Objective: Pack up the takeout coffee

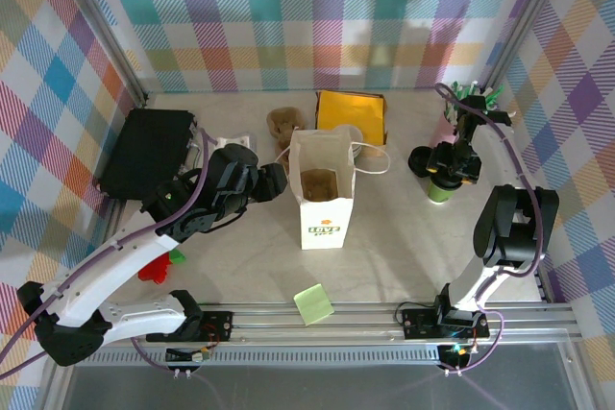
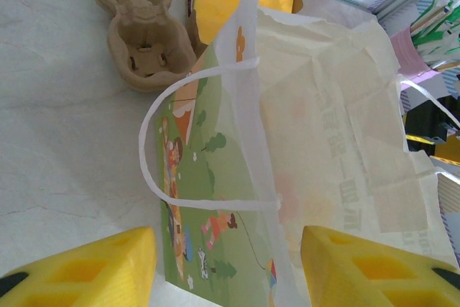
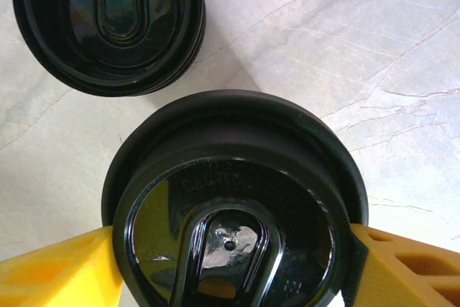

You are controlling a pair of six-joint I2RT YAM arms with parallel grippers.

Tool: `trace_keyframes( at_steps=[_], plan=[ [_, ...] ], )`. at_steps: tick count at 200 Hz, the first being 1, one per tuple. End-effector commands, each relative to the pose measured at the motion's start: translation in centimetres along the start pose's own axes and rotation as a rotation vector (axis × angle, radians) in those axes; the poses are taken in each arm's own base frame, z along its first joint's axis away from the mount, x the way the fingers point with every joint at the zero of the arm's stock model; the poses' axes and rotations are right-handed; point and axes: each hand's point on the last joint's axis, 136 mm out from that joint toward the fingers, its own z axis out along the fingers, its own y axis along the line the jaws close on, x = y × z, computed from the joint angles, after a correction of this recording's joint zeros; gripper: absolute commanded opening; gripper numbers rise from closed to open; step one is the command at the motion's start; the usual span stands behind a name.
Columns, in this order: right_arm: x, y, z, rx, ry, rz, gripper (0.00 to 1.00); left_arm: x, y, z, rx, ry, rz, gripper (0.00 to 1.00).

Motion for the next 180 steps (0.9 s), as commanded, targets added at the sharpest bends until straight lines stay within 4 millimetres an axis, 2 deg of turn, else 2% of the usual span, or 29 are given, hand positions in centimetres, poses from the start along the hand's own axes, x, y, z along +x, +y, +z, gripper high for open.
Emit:
trace_keyframes(
  at_steps=[1, 25, 82, 128, 180],
  plan=[
    [2.2, 1.7, 0.8, -0.016, 0.094, -0.068, 0.72, -0.5, 0.3, -0.3, -0.003, -0.020, 0.003, 0.55],
    [3.3, 3.3, 0.2, -0.027, 0.096, -0.119, 0.72, -0.5, 0.4, -0.3, -0.010, -0.025, 0.007, 0.55],
    [6.6, 9.0, -0.3, -0.070, 0.122, -0.264, 0.72, -0.8, 0.4, -0.6, -0.012, -0.035, 0.012, 0.55],
    [7.7, 10.4, -0.9, -0.051, 0.124, -0.319, 0.74, -0.9, 0.5, -0.8, -0.012, -0.037, 0.016, 0.55],
    [7.6, 11.0, -0.8, -0.045, 0.098, -0.326, 0.77, -0.8, 0.5, -0.7, -0.012, -0.037, 0.019, 0.55]
  ],
)
